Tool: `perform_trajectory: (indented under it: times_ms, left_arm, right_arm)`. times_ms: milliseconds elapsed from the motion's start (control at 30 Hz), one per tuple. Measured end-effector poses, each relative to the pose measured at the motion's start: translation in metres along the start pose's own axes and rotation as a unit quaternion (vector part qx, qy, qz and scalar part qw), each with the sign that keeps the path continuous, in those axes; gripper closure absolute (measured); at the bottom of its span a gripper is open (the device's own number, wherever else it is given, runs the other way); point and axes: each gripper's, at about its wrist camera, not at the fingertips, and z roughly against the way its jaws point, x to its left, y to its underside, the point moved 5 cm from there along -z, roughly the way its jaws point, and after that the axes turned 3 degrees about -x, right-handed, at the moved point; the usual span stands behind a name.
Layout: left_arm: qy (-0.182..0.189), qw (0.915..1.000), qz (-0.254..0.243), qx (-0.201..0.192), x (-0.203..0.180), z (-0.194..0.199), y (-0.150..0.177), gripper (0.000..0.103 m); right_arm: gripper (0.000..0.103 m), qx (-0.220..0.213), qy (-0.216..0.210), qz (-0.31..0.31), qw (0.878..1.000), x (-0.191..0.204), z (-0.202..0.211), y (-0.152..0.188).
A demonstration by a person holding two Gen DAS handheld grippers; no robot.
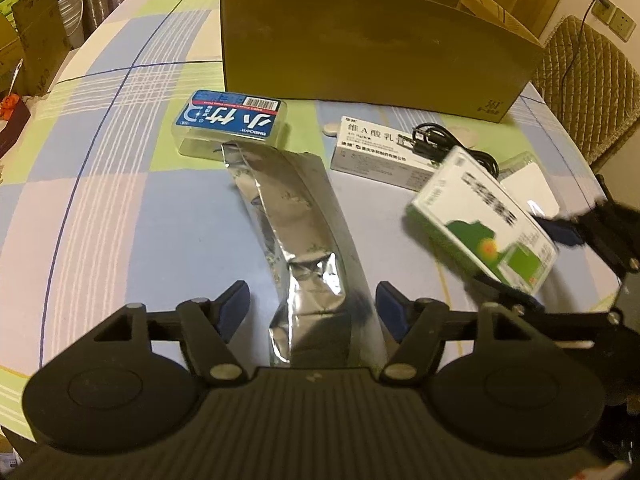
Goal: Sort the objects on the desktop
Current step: 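Grasp the silver foil bag with the left tool while the right tool grasps the green spray box, then lift both held items and carry them over the cardboard box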
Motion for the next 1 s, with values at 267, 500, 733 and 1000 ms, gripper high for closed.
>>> perform_trajectory:
  times_ms: [267,500,733,1000]
  left_arm:
    - [-0.006,0.9998,-0.016,0.013,-0.007,-0.013,-0.001,0.041]
    - [-0.005,0.9989,-0.045,0.013,-0.01,-0.009,-0.001,0.062]
    - [0.011,0.9971,-0.071,0.025,-0.006,-0.005,0.003,0.059]
    - [0.011,0.9977,-0.06,0.03,-0.003,-0.011,0.0,0.052]
  right_arm:
    - [0.048,0.009,-0.035,-0.075,0.996,-0.001,0.005,0.002]
    - [0.047,0.009,-0.038,-0.076,0.996,0.0,0.003,0.002]
    - [0.041,0.009,-0.038,-0.057,0.998,0.006,-0.004,-0.005]
    - [0.041,0.001,-0.015,-0.004,1.0,0.011,-0.014,-0.012]
